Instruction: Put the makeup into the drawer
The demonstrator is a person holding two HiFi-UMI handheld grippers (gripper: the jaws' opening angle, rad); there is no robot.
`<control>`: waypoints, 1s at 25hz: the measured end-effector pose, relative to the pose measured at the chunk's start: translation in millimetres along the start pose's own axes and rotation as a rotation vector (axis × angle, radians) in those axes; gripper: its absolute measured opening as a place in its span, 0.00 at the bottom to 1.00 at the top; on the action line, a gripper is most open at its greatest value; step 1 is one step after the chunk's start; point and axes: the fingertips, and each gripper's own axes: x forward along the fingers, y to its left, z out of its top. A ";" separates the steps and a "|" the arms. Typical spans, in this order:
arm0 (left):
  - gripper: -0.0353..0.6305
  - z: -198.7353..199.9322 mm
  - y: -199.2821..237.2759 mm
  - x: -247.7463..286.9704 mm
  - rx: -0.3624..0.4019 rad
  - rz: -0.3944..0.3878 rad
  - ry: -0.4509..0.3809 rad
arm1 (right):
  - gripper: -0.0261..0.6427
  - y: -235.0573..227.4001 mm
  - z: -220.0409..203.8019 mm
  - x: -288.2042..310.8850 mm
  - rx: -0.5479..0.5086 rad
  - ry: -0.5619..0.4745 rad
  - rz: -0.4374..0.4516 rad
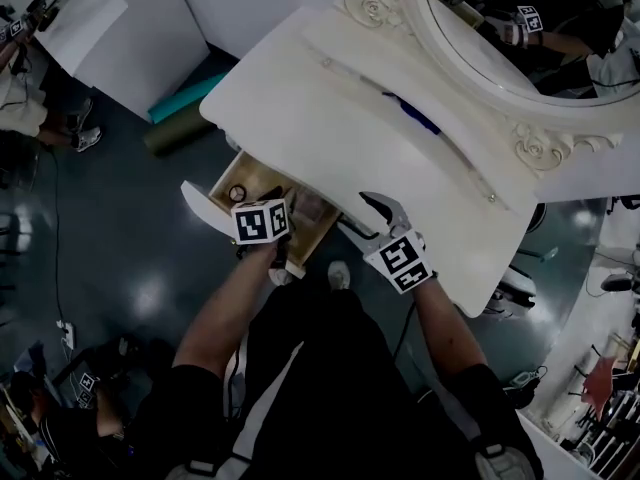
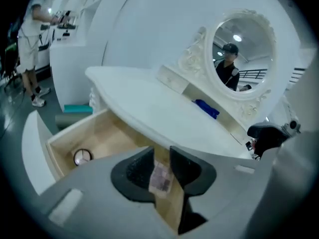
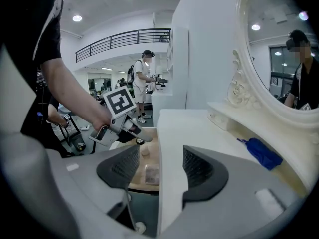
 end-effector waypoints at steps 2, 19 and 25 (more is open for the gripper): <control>0.13 16.1 -7.6 -19.4 0.100 0.026 -0.082 | 0.40 0.7 6.7 -4.1 -0.011 -0.019 -0.008; 0.06 75.1 -68.0 -125.1 0.423 0.026 -0.432 | 0.21 -4.3 54.6 -37.8 0.036 -0.199 -0.054; 0.06 81.2 -79.7 -166.8 0.450 0.030 -0.553 | 0.06 -2.8 73.6 -54.0 0.081 -0.298 -0.072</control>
